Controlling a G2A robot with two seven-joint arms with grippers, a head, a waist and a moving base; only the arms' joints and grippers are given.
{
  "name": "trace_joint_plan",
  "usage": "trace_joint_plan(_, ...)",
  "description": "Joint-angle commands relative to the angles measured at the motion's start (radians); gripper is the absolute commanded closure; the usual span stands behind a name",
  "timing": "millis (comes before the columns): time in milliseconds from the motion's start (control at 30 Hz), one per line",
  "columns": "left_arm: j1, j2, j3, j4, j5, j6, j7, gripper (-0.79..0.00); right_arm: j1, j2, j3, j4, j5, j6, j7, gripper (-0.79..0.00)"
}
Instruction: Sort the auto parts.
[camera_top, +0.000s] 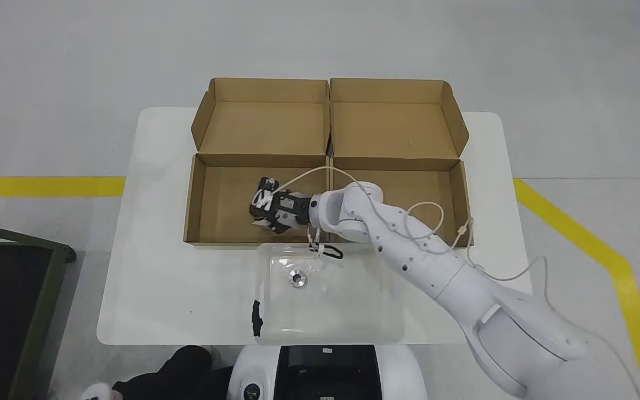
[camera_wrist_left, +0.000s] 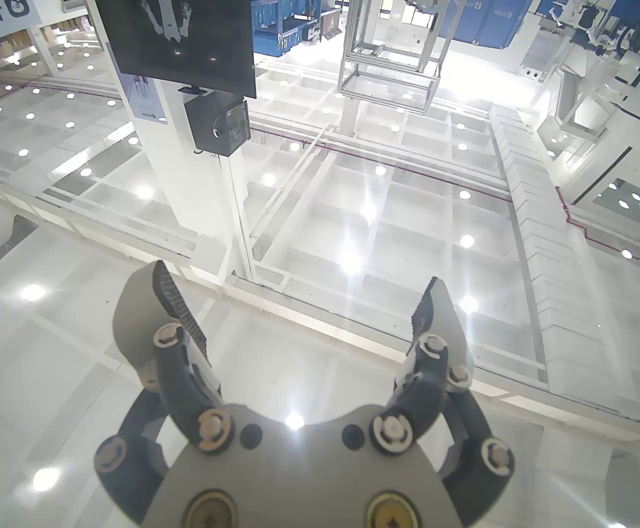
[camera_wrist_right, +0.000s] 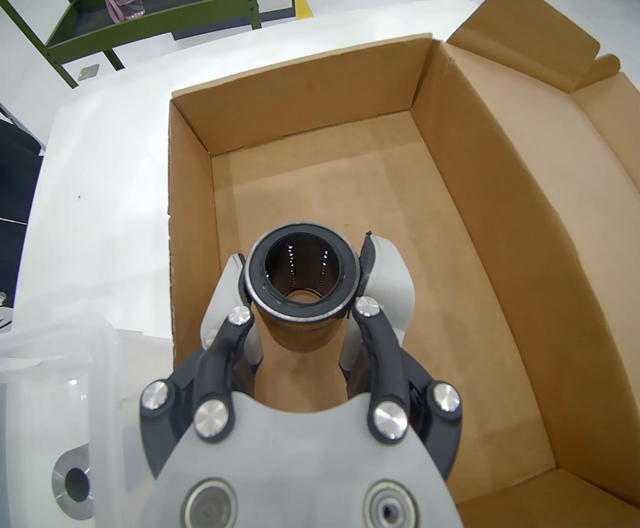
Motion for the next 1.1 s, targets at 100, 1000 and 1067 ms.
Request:
trace_joint_plan(100,0.000,0.000,0.000,0.000,0.000,0.000,0.000,-0.785,-0.001,-0.009,0.005,0.021,-0.021,-0.010,0.008,-0.354)
trace_joint_plan(1000,0.000,0.000,0.000,0.000,0.000,0.000,0.000,-0.785,-0.231,0.120,0.280,-0.542,-0.173,-0.119,0.181,-0.785)
trace_joint_plan(1067,0.000,0.000,0.000,0.000,0.000,0.000,0.000,-0.785,-0.277,0.137,0.306,-0.613,-0.193,-0.143,0.210,-0.785)
